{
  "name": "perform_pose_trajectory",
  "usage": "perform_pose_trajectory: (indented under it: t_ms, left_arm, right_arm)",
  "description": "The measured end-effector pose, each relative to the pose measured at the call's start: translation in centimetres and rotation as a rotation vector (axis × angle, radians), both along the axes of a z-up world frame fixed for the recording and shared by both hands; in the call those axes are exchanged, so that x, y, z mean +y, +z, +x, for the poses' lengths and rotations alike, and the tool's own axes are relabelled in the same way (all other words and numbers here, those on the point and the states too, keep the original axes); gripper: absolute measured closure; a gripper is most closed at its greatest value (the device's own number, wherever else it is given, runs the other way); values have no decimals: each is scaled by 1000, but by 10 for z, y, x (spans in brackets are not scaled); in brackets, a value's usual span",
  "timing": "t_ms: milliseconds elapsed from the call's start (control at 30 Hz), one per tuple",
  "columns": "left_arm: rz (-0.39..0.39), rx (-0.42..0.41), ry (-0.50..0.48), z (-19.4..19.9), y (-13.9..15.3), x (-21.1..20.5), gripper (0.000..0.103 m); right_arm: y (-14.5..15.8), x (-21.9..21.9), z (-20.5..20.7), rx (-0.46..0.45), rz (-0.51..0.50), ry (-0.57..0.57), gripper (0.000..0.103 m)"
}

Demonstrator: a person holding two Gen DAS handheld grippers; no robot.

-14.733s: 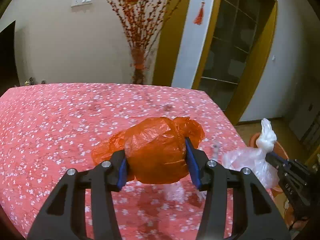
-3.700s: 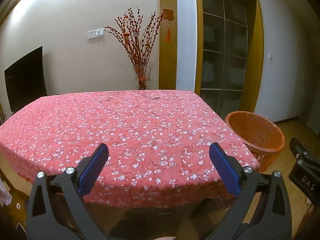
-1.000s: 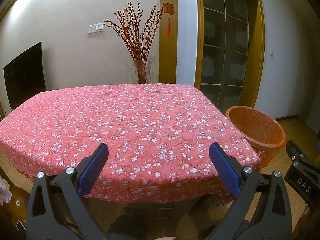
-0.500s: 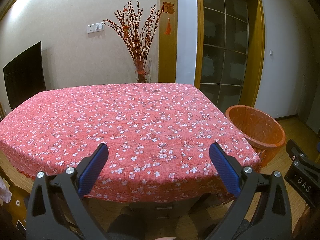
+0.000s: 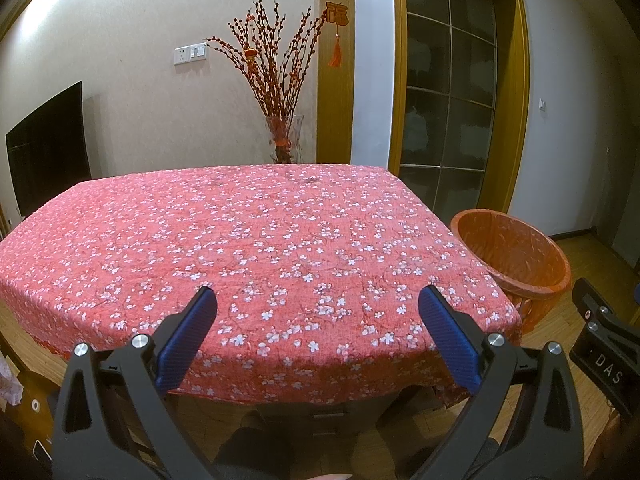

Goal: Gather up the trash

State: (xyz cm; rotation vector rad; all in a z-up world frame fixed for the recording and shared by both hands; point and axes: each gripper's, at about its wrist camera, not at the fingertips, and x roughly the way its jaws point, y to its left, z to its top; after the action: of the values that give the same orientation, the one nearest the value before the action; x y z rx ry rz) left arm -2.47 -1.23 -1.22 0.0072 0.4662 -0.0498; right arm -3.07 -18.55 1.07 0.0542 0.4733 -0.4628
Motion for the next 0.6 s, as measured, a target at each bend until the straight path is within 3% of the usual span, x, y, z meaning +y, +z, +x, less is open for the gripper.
perform_pose_trajectory:
  t_ms: [600]
  left_arm:
    - [0, 6, -2, 1, 0, 1, 4]
  right_arm:
    - [0, -1, 0, 0, 1, 0, 3]
